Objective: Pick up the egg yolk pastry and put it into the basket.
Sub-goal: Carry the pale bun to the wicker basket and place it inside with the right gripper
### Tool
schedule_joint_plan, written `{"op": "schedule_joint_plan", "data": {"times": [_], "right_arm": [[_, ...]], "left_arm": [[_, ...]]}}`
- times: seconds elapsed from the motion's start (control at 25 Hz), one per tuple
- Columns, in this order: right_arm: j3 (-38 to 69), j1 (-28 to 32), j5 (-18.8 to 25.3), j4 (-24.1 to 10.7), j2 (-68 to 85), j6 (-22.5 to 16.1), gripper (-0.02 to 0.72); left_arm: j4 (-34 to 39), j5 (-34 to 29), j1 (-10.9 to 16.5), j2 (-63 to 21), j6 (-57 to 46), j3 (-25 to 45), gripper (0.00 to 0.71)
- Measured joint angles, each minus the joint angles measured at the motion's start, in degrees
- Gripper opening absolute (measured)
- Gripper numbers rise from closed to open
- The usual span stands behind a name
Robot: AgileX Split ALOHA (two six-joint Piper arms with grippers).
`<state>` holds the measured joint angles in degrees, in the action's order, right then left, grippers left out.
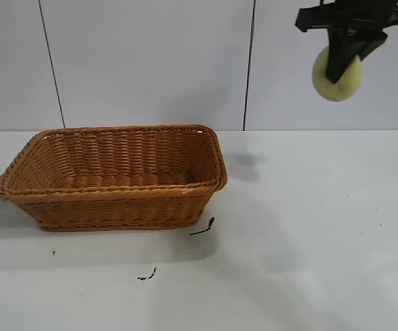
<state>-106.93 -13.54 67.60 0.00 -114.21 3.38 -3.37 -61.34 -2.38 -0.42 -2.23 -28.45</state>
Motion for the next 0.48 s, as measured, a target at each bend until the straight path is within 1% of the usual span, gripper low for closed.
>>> {"op": "schedule_joint_plan", "data": {"times": [0.16, 0.2, 0.28, 0.48], "right_arm": [[-6.7, -6.5, 1.0, 0.4, -4.8, -0.6, -0.005], [-6.7, -6.5, 1.0, 0.4, -4.8, -0.6, -0.005], [-10.8, -10.2, 1.7, 0.5, -8.2, -1.4, -0.004], [-21.1, -17.7, 1.7, 1.0, -15.4, -3.4, -0.005]], "left_arm": [[0.0, 0.0, 0.0, 0.0, 0.0, 0.0, 0.695], [0.0, 0.0, 0.0, 0.0, 0.0, 0.0, 0.695], [0.0, 0.0, 0.0, 0.0, 0.0, 0.0, 0.695], [0.0, 0.0, 0.0, 0.0, 0.0, 0.0, 0.695]]}}
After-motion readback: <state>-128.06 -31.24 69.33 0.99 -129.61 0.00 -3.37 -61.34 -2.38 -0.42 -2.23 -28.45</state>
